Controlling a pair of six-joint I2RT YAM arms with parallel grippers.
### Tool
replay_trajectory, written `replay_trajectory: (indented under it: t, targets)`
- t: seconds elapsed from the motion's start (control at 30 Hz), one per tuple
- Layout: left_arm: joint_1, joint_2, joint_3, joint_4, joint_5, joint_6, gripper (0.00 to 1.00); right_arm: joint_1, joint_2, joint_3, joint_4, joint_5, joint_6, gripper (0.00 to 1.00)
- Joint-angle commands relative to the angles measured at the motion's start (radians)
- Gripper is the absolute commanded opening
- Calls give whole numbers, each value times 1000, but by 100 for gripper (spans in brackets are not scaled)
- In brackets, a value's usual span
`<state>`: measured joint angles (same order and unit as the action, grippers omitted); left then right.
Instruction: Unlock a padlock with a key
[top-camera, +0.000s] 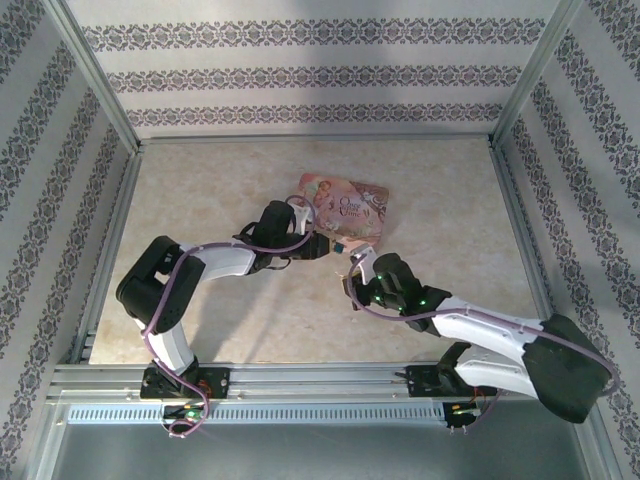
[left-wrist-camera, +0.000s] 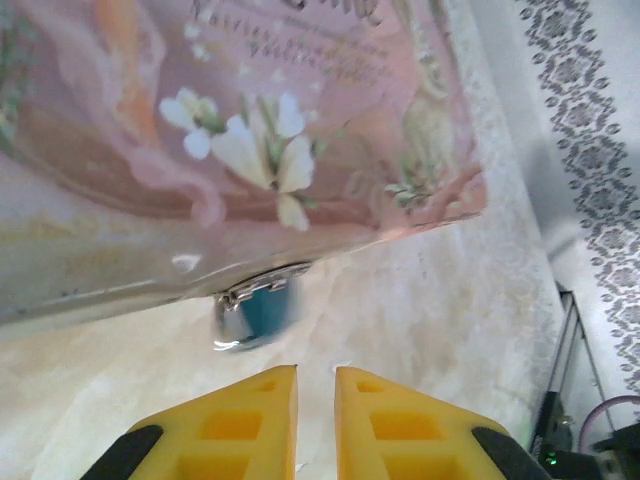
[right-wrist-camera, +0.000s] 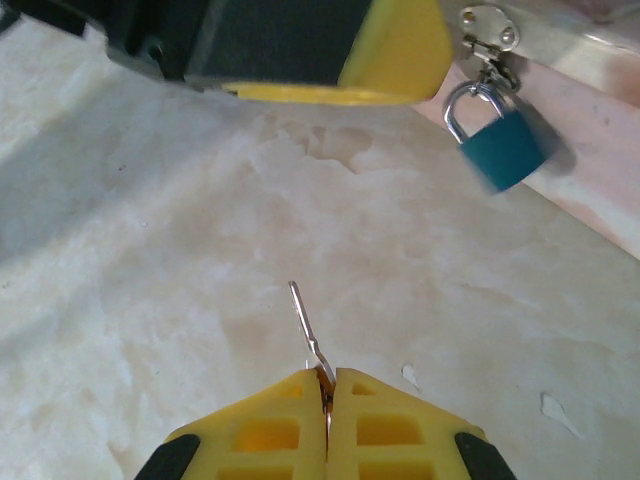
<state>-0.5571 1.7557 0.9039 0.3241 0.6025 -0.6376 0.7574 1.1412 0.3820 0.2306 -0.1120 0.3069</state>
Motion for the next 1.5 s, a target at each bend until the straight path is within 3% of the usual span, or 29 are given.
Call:
replay_trajectory:
  t: [0.0,0.27,0.57,0.7,0.9,1.17,1.47]
  targets:
    - [-15,-32,23,-10,20,-29,17,11,54,-19,147,57,-20,0]
    - [-13,-60,-21,-31,-51,13,21,-17,89,21,131,40,-15,0]
    - [-4,-165,-114,10,-187,54,35,-220,90,123,62,-229,66,0]
    - [-4,-214,-164,28,-245,111,43,-336,166,215,68,-386,102,0]
    - [-4,-256,-237,65,-273,185,57,-444,352,386,56,-511,153,0]
    - [-4,-288,-294,93,-313,227,72,-462,525,567,-120,-458,146,0]
    - [0,-259,-311,133,-299,224,73,-420,567,593,-275,-395,162,0]
